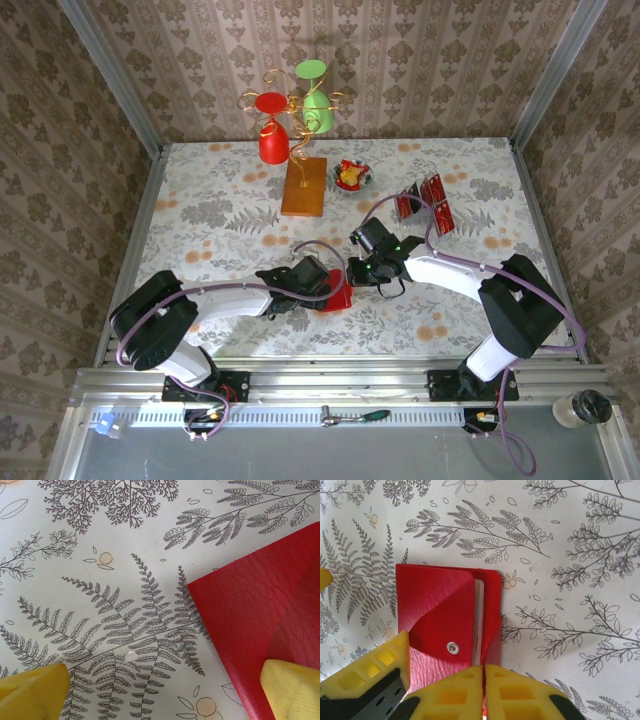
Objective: Put the credit cards into the card holder
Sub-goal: Close the button on the card holder.
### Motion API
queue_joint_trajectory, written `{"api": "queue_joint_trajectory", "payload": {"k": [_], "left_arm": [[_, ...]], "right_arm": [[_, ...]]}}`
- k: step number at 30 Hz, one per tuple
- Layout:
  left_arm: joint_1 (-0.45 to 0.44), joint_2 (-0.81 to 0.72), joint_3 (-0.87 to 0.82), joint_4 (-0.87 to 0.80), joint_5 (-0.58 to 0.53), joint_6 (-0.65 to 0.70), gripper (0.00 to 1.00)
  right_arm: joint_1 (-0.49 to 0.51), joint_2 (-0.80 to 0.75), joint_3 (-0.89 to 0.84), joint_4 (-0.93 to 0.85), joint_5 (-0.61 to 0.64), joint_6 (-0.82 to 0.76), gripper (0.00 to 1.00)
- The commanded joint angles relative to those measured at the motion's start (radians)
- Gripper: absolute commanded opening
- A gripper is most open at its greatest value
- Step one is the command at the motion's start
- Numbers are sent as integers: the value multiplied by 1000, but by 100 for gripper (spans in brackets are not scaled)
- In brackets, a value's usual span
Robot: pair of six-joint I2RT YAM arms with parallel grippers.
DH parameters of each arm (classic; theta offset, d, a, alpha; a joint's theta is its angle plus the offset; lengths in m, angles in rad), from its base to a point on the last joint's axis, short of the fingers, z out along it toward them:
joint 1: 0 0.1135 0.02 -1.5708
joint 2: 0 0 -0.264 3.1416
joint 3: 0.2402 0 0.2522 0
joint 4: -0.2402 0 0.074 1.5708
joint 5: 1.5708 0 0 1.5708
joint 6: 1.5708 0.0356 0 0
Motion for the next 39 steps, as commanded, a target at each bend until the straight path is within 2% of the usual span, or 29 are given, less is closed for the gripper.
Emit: {"api": "queue_joint_trajectory", "payload": {"k": [1,16,39], "left_arm": [[-13,-6,-24,-38,16,13,100],[-12,-11,-17,-29,23,24,100],[-12,-16,-23,-29,22,20,100]], "right_arm": [[2,9,4,-18,15,-11,0],[-1,67,5,138,-148,72,0],[19,129,-18,208,-178,115,0]]}}
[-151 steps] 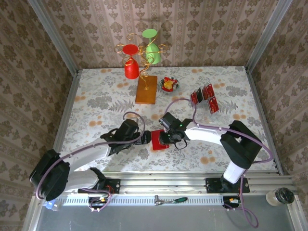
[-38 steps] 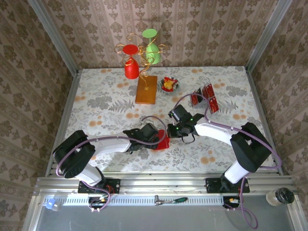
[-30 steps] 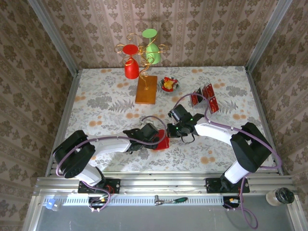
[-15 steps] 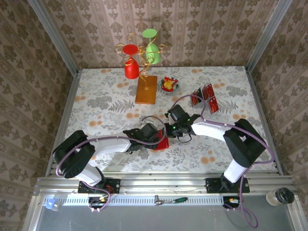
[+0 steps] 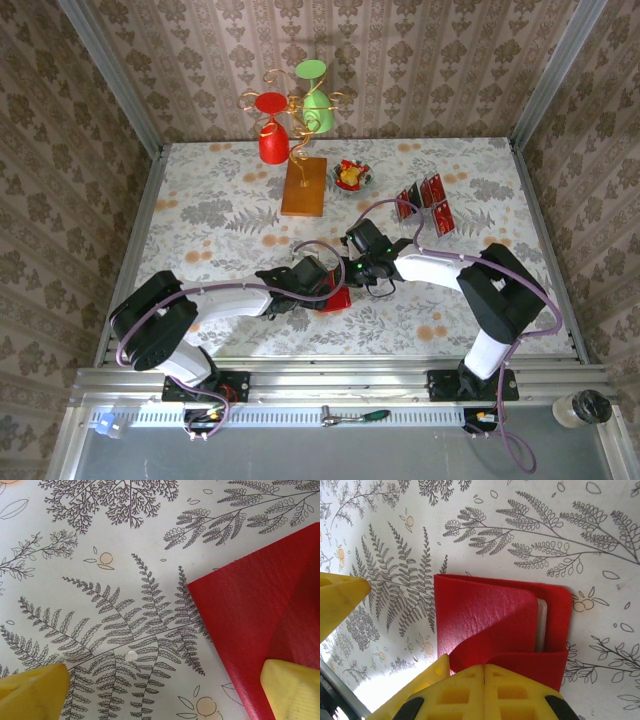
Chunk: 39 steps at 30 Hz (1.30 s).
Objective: Put the credit cards into the card holder
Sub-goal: Close the button on the card holder.
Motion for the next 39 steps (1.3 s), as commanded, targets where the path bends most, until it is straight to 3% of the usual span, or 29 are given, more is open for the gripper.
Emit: {"api": "queue_joint_trajectory", "payload": {"k": [1,28,36,39], "left_arm": [[-13,-12,-22,-29,23,19,100],[-15,-23,-19,-35,20,17,100],[-15,-26,-16,-34,19,15,100],[-11,-33,-3,-34,13,21,100]], "right_arm": [[12,18,-18,32,-21,18,0],[-34,28,-190,82,58,77,0],[-36,33,-206,127,20,94,0],[-38,1,-168,125,-28,94,10]]}}
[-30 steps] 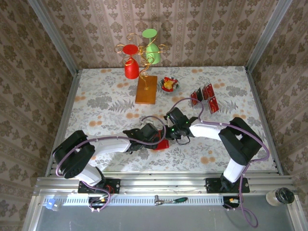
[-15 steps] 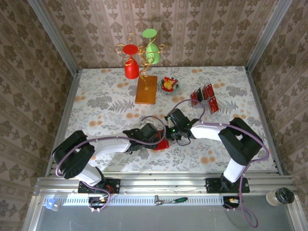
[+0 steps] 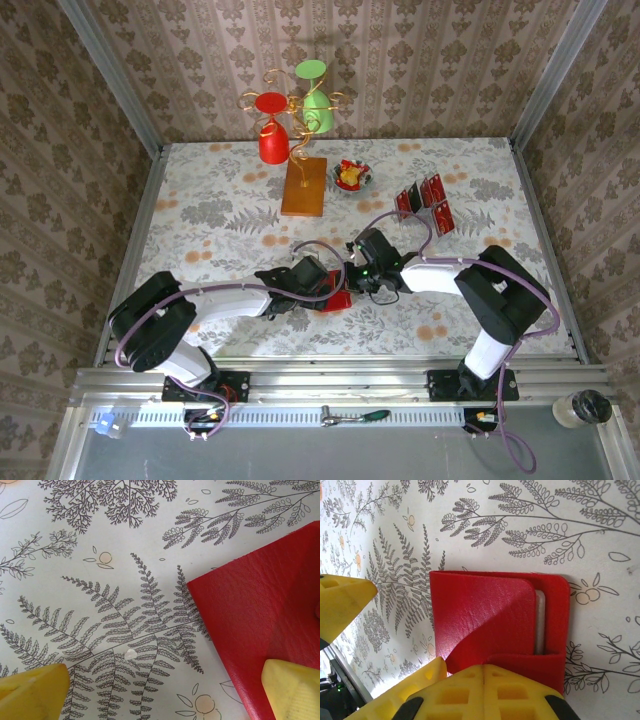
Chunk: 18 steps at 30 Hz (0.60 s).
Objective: Put the credit cards into the card holder
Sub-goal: Close the button on the card holder, then reset both arms
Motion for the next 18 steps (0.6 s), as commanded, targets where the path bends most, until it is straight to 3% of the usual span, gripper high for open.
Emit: {"api": "queue_joint_trajectory", "payload": {"k": [1,4,6,8,9,10,13,18], "left_arm": [[-7,-30,7,-39,9,25,100],[30,-74,39,-50,3,48,100],[69,-123,59,-48,-2,71,100],[107,-188,70,-46,-16,91,100],[132,-227,74,-46,-29,100,100],[152,-259,75,-45,-38,109,100],[217,-353,68,-54,-106,148,100],[338,-470,36,-48,-209,246,100]], "right_arm": [[-12,-5,4,-126,15,1,16],[-24,-73,70,-165,-19,-3,32],[-41,-129,106,-201,-22,-7,48],[-64,-185,133,-249,-18,-15,71],[-79,-216,138,-277,-12,-21,76],[-91,-242,139,-300,-7,-30,99],[-137,-352,127,-381,48,-74,100],[-225,-524,63,-458,264,-173,100]]}}
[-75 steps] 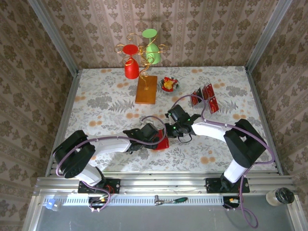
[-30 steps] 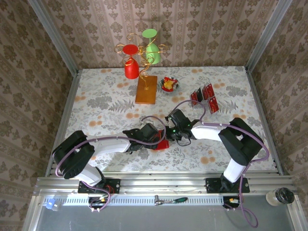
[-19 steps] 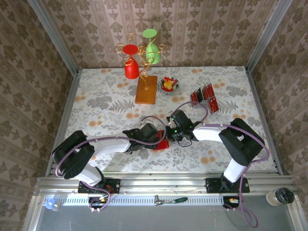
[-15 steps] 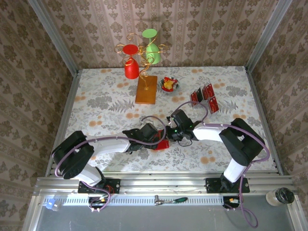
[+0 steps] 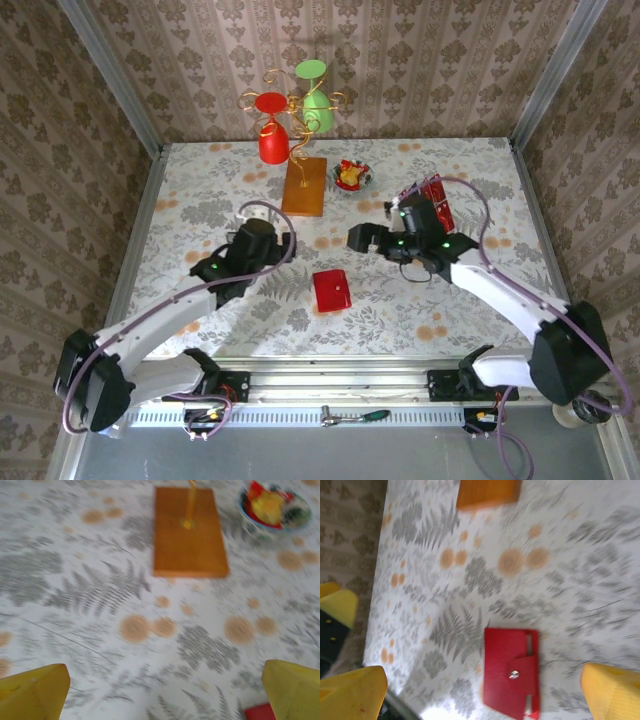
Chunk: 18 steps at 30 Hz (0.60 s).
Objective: Put the credit cards into the card holder
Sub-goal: Reset both arms
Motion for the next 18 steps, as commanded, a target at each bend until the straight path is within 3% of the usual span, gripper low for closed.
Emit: {"api": "queue_joint_trajectory", "payload": {"k": [1,9,14,18], "left_arm": [[66,-55,-26,13,-106,132,100],[295,-132,-212,342,-104,341,100],[393,-87,-284,452,-108,402,100],[422,-15,-363,624,-106,481,100]], "right_arm": [[-49,-92,-55,-118,219,-99,100],[-103,-245,-261,146,578,-334,100],[-154,-236,-317,291,638,-505,100],[-216,-195,-386,451,736,-518,100]]}}
